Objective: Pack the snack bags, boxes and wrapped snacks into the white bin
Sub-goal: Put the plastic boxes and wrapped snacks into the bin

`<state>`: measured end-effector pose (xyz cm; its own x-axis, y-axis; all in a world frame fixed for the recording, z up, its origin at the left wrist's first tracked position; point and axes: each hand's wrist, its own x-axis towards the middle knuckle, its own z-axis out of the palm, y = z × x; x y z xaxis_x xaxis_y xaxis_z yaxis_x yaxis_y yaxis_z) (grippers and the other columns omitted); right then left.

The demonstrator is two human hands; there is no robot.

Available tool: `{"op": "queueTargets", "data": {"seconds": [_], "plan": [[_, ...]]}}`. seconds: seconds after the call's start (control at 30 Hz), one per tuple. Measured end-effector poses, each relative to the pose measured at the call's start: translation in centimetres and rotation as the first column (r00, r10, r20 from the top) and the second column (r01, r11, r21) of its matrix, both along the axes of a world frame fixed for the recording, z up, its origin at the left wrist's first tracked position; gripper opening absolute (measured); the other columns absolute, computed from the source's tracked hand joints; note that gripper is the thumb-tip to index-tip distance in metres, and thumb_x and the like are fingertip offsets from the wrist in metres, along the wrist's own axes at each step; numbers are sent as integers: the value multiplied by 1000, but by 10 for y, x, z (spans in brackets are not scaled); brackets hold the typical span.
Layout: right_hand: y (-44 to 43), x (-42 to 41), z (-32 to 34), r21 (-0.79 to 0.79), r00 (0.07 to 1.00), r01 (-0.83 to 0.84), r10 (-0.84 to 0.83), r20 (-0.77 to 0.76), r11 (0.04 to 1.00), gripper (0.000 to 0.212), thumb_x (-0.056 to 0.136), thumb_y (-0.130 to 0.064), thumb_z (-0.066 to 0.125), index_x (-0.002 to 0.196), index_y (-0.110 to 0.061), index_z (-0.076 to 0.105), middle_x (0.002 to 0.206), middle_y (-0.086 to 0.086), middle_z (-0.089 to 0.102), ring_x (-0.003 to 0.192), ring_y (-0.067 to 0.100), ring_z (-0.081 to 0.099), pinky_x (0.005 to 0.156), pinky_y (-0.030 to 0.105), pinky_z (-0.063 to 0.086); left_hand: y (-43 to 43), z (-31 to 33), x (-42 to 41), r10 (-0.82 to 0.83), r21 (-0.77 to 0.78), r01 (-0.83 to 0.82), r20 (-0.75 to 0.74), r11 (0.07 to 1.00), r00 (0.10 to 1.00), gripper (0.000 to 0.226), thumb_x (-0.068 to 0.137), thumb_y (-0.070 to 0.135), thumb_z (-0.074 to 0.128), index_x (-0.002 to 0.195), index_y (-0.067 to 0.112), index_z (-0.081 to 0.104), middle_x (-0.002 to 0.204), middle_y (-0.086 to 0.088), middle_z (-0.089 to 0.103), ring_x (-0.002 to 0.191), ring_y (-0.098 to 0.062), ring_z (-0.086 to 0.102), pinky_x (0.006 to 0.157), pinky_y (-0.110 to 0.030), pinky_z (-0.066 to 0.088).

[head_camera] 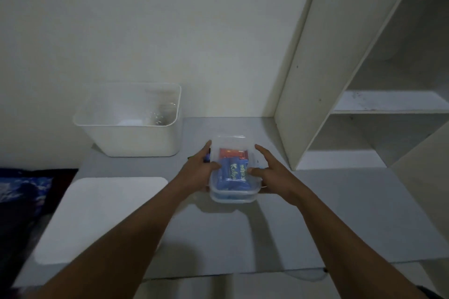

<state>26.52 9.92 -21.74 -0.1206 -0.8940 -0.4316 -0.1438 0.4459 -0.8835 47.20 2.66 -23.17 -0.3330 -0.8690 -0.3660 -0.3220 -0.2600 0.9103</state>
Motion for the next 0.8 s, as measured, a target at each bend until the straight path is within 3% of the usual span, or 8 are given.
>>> {"op": "queueTargets", "data": {"seconds": [0.07, 0.23, 0.43, 0.6, 0.7, 0.8], "plan": [[-19, 15, 23, -21, 999, -26, 26, -27, 999, 69, 92, -17, 64, 144, -48, 31, 126, 6, 59, 94, 23, 70, 69, 35, 61, -14, 24, 18, 33, -22, -33, 9, 999, 999, 72, 90, 22, 62, 147, 50, 27, 127, -5, 64, 92, -22, 66, 62, -29, 54], [-74, 62, 81, -95, 987, -142, 134, -88, 985, 70, 93, -20, 63, 145, -48, 27, 121, 4, 63, 94, 26, 71, 77, 40, 61, -51, 85, 72, 94, -45, -95, -21, 994, 995, 70, 92, 23, 61, 147, 50, 28, 130, -5, 62, 98, -30, 69, 66, -40, 60], [-151, 131, 125, -142, 966, -242, 225, -123, 960, 69, 93, -23, 63, 146, -46, 25, 115, 4, 67, 99, 27, 69, 89, 46, 57, -114, 137, 146, 116, -70, -117, -17, 991, 993, 68, 96, 20, 57, 150, 44, 23, 129, -12, 61, 83, -30, 68, 63, -40, 59], [-220, 189, 135, -165, 957, -279, 259, -131, 946, 66, 93, -19, 64, 145, -39, 29, 120, 5, 63, 100, 23, 68, 90, 46, 56, -181, 148, 203, 151, -85, -147, 32, 985, 988, 66, 96, 21, 57, 150, 43, 25, 133, -7, 58, 105, -32, 65, 81, -42, 57], [-263, 222, 129, -157, 958, -277, 259, -127, 948, 66, 92, -18, 65, 145, -36, 30, 114, 2, 63, 96, 21, 68, 88, 43, 58, -225, 145, 233, 175, -44, -173, 30, 984, 984, 66, 96, 16, 57, 150, 41, 27, 133, -6, 59, 109, -31, 62, 78, -37, 55], [-298, 250, 116, -135, 963, -257, 242, -119, 957, 66, 92, -17, 65, 145, -33, 30, 117, 3, 61, 96, 23, 68, 85, 41, 59, -263, 134, 257, 156, 9, -156, 48, 988, 987, 66, 97, 13, 55, 150, 40, 26, 136, -7, 57, 115, -34, 60, 84, -41, 55]]}}
